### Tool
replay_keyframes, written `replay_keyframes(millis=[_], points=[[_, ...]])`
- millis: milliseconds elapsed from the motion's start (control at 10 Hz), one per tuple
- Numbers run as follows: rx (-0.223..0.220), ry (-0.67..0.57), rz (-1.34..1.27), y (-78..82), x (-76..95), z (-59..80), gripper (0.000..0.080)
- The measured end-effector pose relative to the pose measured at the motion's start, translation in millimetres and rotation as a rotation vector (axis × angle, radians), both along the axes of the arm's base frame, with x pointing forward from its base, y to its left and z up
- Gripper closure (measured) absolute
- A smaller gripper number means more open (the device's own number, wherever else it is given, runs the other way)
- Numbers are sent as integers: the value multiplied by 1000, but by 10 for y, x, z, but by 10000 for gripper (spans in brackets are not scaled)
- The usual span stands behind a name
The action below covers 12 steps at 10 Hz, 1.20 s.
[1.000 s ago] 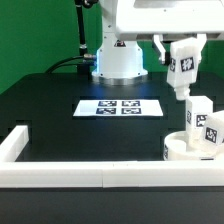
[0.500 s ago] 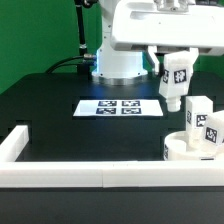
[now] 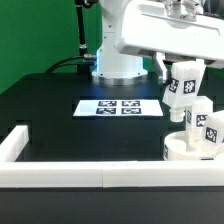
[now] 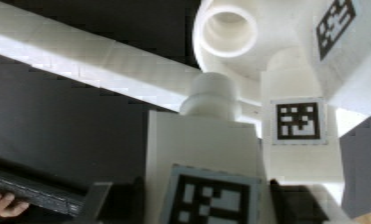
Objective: Assemble stool
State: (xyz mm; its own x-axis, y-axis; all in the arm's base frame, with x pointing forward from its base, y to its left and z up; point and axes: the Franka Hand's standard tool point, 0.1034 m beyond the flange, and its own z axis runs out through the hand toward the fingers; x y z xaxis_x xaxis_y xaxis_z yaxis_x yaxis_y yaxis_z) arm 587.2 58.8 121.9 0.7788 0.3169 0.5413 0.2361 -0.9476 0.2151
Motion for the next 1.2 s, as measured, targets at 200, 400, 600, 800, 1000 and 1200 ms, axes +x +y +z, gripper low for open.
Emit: replay_keyframes(millis=[200,400,600,800,1000,1200], points=[[4,20,2,39,-7,-25,473],[-1,38,1,25,17,-91,473],[0,43,5,59,0,-135,473],[-3,49,4,47,-5,-178,473],[-8,52,5,42,21,-226,473],[-17,62,2,6,43,-330,473]])
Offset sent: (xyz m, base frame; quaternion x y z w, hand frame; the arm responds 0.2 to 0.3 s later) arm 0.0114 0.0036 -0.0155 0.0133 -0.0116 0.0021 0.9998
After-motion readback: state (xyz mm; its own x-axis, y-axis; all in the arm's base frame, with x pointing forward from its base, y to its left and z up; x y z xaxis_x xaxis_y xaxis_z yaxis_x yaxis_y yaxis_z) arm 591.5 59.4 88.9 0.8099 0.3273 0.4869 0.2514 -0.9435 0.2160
